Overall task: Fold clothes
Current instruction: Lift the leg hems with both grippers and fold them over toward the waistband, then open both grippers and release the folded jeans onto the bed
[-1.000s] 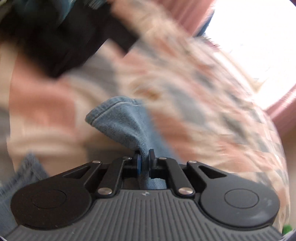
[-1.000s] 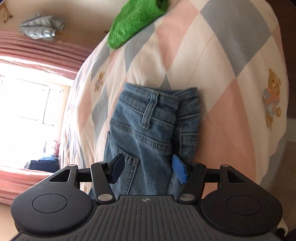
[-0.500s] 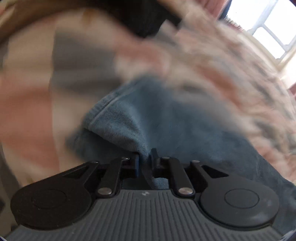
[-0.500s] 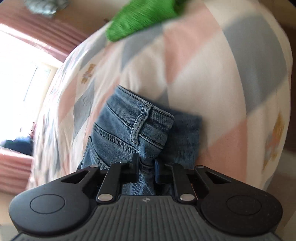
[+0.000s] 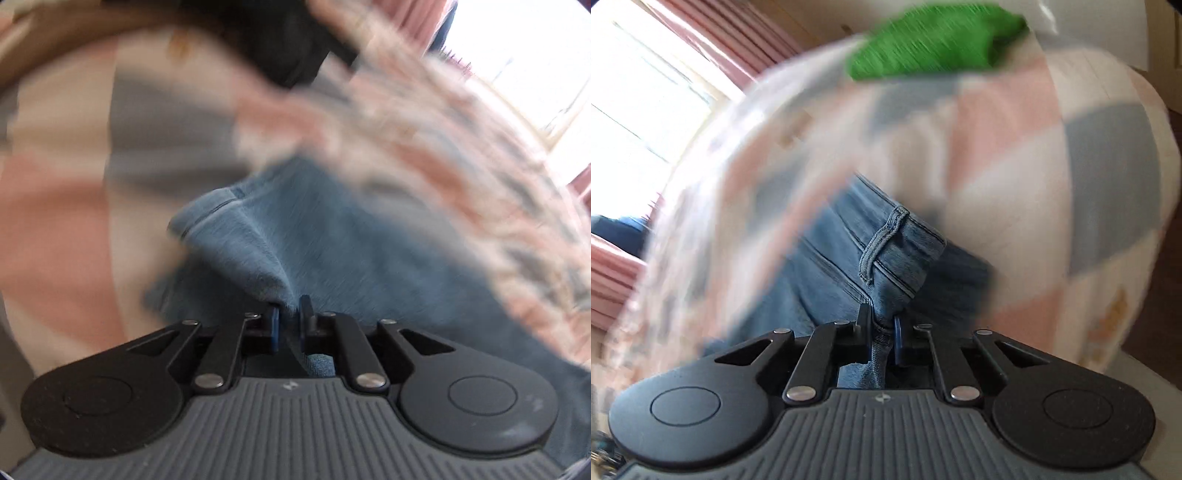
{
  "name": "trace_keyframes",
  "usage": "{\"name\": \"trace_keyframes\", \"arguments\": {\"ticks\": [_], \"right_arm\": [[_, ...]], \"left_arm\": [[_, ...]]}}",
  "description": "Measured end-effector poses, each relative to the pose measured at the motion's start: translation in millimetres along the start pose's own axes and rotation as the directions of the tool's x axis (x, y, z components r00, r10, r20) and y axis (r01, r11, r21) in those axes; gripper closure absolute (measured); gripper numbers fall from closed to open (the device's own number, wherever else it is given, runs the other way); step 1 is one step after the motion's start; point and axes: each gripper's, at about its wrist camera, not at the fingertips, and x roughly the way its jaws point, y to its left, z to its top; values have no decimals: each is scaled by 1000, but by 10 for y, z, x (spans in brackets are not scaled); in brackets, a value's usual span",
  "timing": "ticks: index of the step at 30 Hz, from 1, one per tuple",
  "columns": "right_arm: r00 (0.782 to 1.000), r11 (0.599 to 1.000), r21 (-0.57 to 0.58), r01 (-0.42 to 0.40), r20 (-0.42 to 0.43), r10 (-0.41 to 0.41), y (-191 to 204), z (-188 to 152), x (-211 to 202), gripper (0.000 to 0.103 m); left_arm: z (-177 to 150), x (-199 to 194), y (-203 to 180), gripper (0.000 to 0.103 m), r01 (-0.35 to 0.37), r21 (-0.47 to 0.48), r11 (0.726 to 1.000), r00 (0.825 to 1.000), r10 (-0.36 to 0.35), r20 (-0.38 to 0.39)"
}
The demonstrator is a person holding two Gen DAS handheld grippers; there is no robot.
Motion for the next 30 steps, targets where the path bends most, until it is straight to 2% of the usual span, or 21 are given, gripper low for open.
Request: {"name": "trace_keyframes", "arguments": {"ticks": [3, 5, 8, 14, 17, 21, 22, 26, 29, 30], "right_arm": [[1000, 998, 60, 13, 4, -13, -48, -32, 122, 93], [1000, 999, 39, 30, 5, -30, 18, -16, 125, 93], [999, 999, 34, 38, -4, -38, 37, 6, 110, 93], [998, 998, 2, 66, -7, -66, 99, 48, 89, 93], [997, 997, -9, 79, -6, -79, 119, 70, 98, 93], [995, 995, -8, 99, 5, -99, 160, 88, 76, 94], [995, 995, -18, 98, 9, -98, 177, 102, 58, 94], [993, 991, -62, 117, 4, -117, 213, 116, 51, 94], [983, 972, -149, 182, -8, -185, 250, 24, 138, 83], [978, 959, -195, 205, -7, -211, 288, -5, 143, 74]], "left_arm": [[-43, 8, 37, 89, 23, -61, 998, 1000, -22, 8], [-26, -30, 112, 88, 56, -116, 992, 998, -54, 14], [30, -105, 207, 94, 100, -164, 981, 995, -95, 35], [-23, -356, 136, 97, 142, -86, 986, 985, -132, 111], [-140, -200, 229, 97, 99, -100, 990, 995, -97, 26], [-83, -209, 205, 98, 119, -106, 987, 993, -115, 38], [-61, -224, 175, 97, 117, -73, 990, 992, -114, 49], [-84, 2, 125, 91, 51, 58, 997, 999, -50, -18], [-56, -34, 43, 89, 19, 95, 995, 999, -16, -34], [-64, -93, 17, 78, -4, 125, 992, 999, 7, -31]]}}
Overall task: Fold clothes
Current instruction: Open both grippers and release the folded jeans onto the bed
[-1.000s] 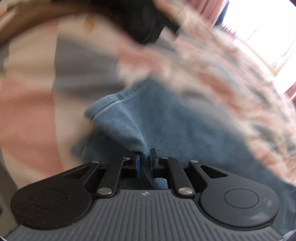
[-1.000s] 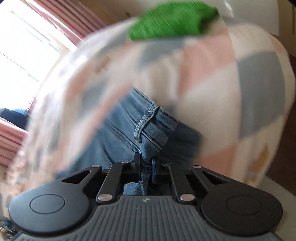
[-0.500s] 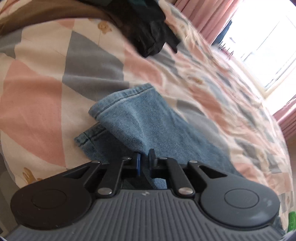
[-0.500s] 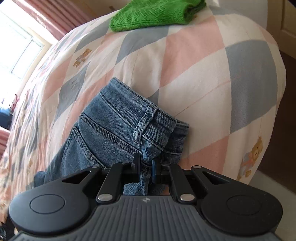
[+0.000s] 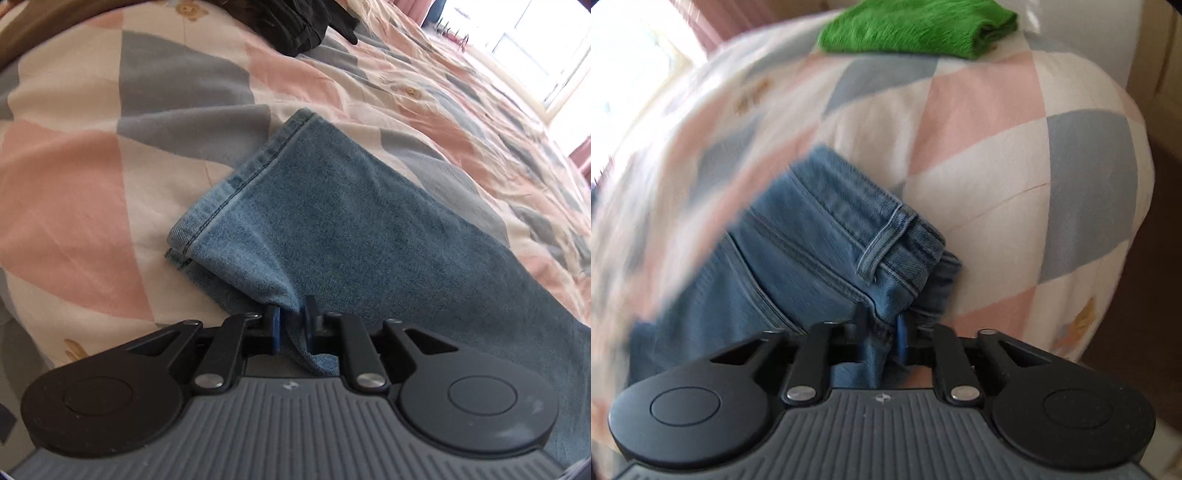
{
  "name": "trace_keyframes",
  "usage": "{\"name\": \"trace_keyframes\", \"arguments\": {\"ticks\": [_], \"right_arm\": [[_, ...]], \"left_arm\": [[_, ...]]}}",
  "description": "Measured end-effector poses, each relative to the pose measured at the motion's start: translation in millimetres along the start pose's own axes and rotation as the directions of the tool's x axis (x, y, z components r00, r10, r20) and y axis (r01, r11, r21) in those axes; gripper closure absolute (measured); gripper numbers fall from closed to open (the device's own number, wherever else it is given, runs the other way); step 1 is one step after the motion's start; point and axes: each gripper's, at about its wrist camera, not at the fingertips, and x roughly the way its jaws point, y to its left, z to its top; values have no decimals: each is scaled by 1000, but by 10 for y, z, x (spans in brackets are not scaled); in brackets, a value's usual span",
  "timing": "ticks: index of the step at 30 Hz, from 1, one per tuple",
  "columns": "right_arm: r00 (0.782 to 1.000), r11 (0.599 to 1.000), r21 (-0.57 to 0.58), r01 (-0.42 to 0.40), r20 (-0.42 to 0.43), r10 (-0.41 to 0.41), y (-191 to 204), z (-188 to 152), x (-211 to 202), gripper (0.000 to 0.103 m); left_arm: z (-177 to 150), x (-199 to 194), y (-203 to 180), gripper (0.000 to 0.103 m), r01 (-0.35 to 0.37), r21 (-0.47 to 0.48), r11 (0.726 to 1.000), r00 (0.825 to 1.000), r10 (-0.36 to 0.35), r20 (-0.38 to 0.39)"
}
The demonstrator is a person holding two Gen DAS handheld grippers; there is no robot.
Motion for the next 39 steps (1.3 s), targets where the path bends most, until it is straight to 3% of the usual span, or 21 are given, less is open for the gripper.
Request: {"name": "trace_keyframes", "arguments": {"ticks": [1, 2, 4, 6, 8, 9, 11, 13, 15, 16, 18, 21, 23, 25, 27, 29, 30, 31, 35, 37, 39], "right_arm": [[999, 998, -48, 42, 10, -42, 55, -18, -48, 62], [996, 992, -95, 86, 24, -85, 111, -36, -102, 58], [975, 952, -223, 210, 121, -187, 259, -121, -272, 54], [944, 894, -334, 298, 239, -226, 422, -233, -426, 53], [914, 832, -430, 351, 349, -205, 597, -354, -550, 53], [914, 817, -469, 334, 374, -159, 685, -409, -583, 53], [936, 787, -558, 262, 345, -67, 856, -524, -498, 52], [955, 746, -636, 197, 297, 1, 961, -626, -361, 52], [971, 699, -701, 141, 235, 40, 982, -712, -166, 55], [979, 685, -713, 146, 203, 3, 919, -719, -35, 56], [986, 725, -677, 130, 167, -21, 607, -605, 82, 58], [995, 815, -578, 50, 96, 7, 352, -295, -29, 94], [994, 842, -539, 24, 105, 39, 366, -171, -151, 87], [984, 826, -564, 21, 159, 84, 472, -130, -209, 57], [974, 803, -595, 32, 198, 108, 575, -114, -184, 49], [988, 794, -603, 71, 155, 29, 572, -105, 75, 52], [991, 795, -601, 81, 136, 2, 548, -111, 156, 58], [990, 797, -599, 86, 139, -2, 555, -104, 146, 58], [983, 777, -628, 46, 169, 78, 706, -268, -173, 54], [982, 782, -622, -25, 131, 136, 777, -438, -247, 51], [990, 772, -634, -55, 67, 126, 835, -637, -125, 50]], "left_arm": [[-18, -83, -29, 61, -52, 45, 998, 999, 52, 2], [-49, -166, -51, 55, -128, 88, 988, 992, 128, 5], [-134, -341, -109, 64, -244, 155, 957, 969, 245, 10], [-224, -489, -298, 68, -248, 222, 943, 968, 250, 18], [-351, -584, -711, 68, -158, 331, 930, 987, 152, 44], [-440, -592, -961, 68, -98, 396, 913, 995, 87, 47], [-646, -529, -1501, 65, 29, 515, 856, 998, -51, 28], [-829, -341, -1941, 62, 117, 584, 804, 992, -126, -24], [-1001, -123, -2200, 63, 125, 651, 748, 992, -107, -67], [-1068, -34, -2279, 62, 107, 681, 724, 994, -77, -74], [-1011, -29, -2286, 62, 106, 652, 750, 994, -68, -83], [-833, -137, -2251, 66, 94, 586, 805, 996, -79, -51], [-755, -140, -2305, 66, 70, 592, 803, 996, -83, -6], [-715, 2, -2367, 65, 44, 600, 799, 999, -51, -6], [-685, 237, -2413, 62, 12, 611, 792, 1000, 7, -28], [-656, 302, -2472, 60, -27, 600, 799, 998, 57, -32], [-639, 237, -2517, 69, -20, 589, 808, 998, 50, -35], [-645, 135, -2565, 68, -8, 586, 810, 999, 33, -32], [-888, -219, -2711, 56, 39, 603, 797, 999, -26, -30], [-1050, -202, -2750, 55, 42, 610, 791, 998, -10, -56], [-1173, -56, -2785, 54, 6, 616, 788, 993, 69, -98]]}}
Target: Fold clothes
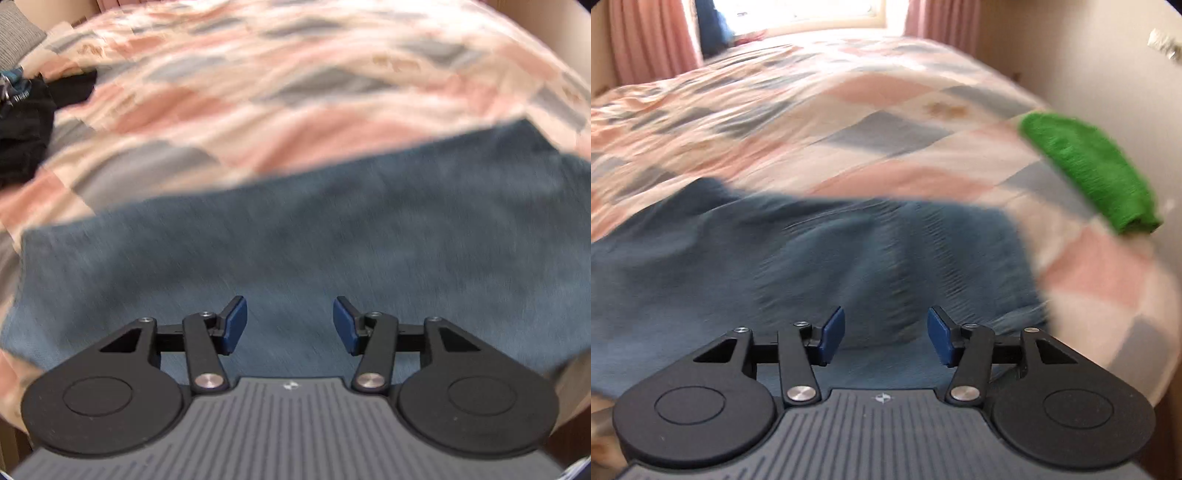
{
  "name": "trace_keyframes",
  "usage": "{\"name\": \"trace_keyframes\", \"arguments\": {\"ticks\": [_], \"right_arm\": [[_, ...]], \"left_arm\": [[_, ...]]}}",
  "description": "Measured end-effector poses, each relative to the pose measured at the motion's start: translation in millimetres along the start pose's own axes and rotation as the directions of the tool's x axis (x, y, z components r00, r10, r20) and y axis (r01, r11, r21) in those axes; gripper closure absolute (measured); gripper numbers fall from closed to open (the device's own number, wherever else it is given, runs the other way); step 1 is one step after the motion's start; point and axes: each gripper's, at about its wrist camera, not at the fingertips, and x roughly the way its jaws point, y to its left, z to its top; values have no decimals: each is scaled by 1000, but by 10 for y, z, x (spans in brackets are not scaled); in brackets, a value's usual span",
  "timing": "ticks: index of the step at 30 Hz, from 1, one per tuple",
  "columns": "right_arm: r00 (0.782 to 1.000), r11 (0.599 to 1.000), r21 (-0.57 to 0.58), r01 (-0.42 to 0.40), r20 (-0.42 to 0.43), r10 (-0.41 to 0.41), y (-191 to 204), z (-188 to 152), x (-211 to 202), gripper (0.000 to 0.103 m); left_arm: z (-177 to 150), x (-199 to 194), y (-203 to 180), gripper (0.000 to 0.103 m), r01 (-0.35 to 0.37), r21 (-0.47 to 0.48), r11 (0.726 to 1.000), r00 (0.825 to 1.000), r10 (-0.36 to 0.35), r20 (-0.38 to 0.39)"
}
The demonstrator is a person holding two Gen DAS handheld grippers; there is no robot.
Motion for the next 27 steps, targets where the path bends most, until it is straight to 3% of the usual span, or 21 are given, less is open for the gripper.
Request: {"name": "trace_keyframes", "arguments": {"ticks": [2, 5, 7, 9, 10, 15, 19, 27], "right_arm": [[997, 1000, -3, 19, -74, -19, 125, -120, 190, 50], [997, 999, 25, 23, -72, -21, 236, -52, 82, 49], [998, 998, 67, -2, -62, 6, 277, -1, -81, 45], [998, 995, 102, -25, -53, 30, 348, -6, -299, 34], [998, 993, 116, -36, -50, 42, 404, -9, -388, 33], [992, 972, 220, -83, -72, 101, 750, -122, -739, 29], [990, 949, 297, -104, -59, 127, 1128, -242, -1136, 23], [993, 949, 293, -116, 47, 107, 1854, -323, -2044, 2]], "left_arm": [[-2, 43, -36, 54, -35, -23, 999, 999, 34, -40], [105, -183, -92, 51, -88, 12, 996, 996, 88, -35], [162, -404, -109, 39, -95, 29, 995, 995, 96, -23], [195, -636, -91, 33, -74, 29, 997, 997, 75, -11], [208, -748, -74, 27, -69, 29, 997, 998, 70, -10], [151, -1253, 73, 19, -61, 73, 995, 998, 58, 38], [95, -1614, 337, 14, -2, 97, 995, 999, -3, 47], [-184, -2280, 859, 1, 84, 172, 982, 992, -98, 79]]}}
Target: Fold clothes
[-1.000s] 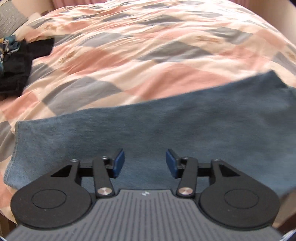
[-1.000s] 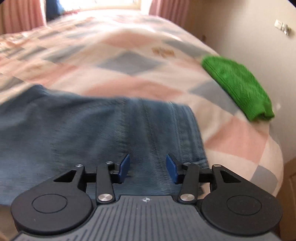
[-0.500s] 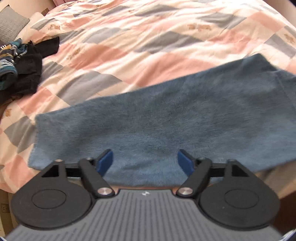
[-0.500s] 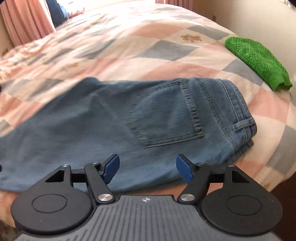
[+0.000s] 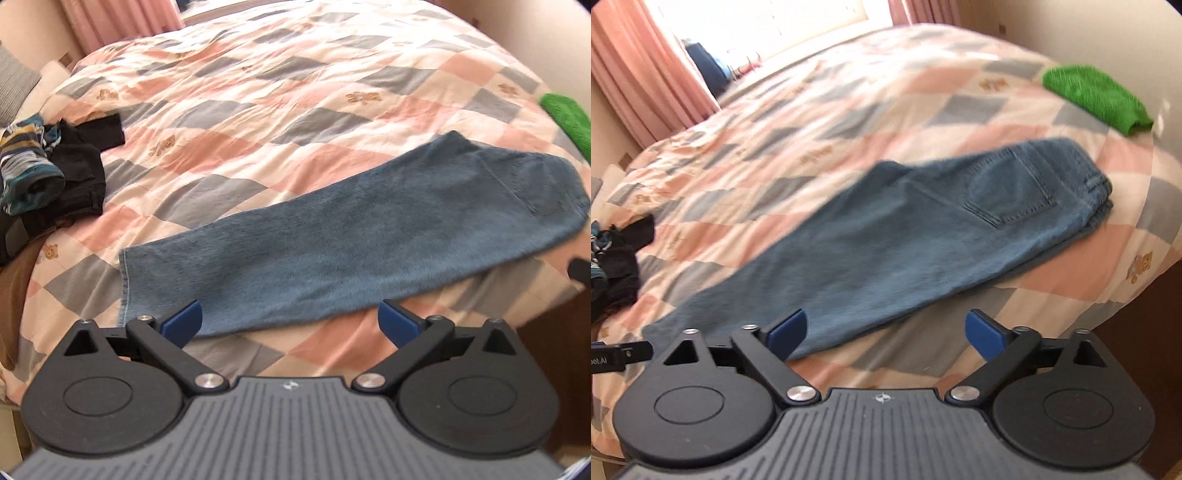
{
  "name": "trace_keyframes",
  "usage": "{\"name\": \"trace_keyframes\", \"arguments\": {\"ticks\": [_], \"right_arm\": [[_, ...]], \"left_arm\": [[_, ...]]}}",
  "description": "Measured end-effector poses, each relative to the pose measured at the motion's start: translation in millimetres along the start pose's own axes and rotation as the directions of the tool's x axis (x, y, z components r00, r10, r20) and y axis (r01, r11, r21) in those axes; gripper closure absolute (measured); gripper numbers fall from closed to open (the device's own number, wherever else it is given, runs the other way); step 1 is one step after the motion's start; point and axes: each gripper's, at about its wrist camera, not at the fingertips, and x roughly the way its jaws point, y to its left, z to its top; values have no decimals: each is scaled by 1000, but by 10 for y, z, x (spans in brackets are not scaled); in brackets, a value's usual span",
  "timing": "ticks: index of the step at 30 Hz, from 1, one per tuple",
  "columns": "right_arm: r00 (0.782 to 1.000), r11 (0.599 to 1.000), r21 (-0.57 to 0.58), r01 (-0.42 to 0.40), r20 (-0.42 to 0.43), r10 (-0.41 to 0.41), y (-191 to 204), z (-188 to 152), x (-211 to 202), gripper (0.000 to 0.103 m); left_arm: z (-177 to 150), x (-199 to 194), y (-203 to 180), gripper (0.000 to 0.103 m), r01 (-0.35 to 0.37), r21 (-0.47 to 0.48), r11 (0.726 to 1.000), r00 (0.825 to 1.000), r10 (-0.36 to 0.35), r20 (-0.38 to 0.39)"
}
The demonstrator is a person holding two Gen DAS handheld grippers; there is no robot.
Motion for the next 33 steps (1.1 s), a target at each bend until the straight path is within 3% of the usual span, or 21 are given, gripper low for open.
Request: {"name": "trace_keyframes", "arguments": {"ticks": [9, 17, 25, 30, 33], "right_arm": [[999, 999, 12, 30, 44, -30, 487, -419, -587, 2], [997, 997, -3, 78, -8, -78, 554, -662, -720, 2], [995, 994, -75, 83, -49, -87, 568, -687, -429, 2], [992, 988, -130, 84, -80, -95, 378, -683, -229, 2], [994, 981, -172, 93, -45, -102, 127, -598, -189, 19]], "left_arm": [[-392, -353, 186, 1, 97, 31, 995, 995, -96, -28], [-490, -401, 259, 1, 148, 7, 989, 989, -147, -30], [-635, 78, 424, 1, 199, -143, 970, 973, -213, -90], [-621, 328, 306, 1, 209, -208, 955, 966, -235, -108], [-546, 416, 87, 3, 219, -206, 954, 968, -239, -76]]}}
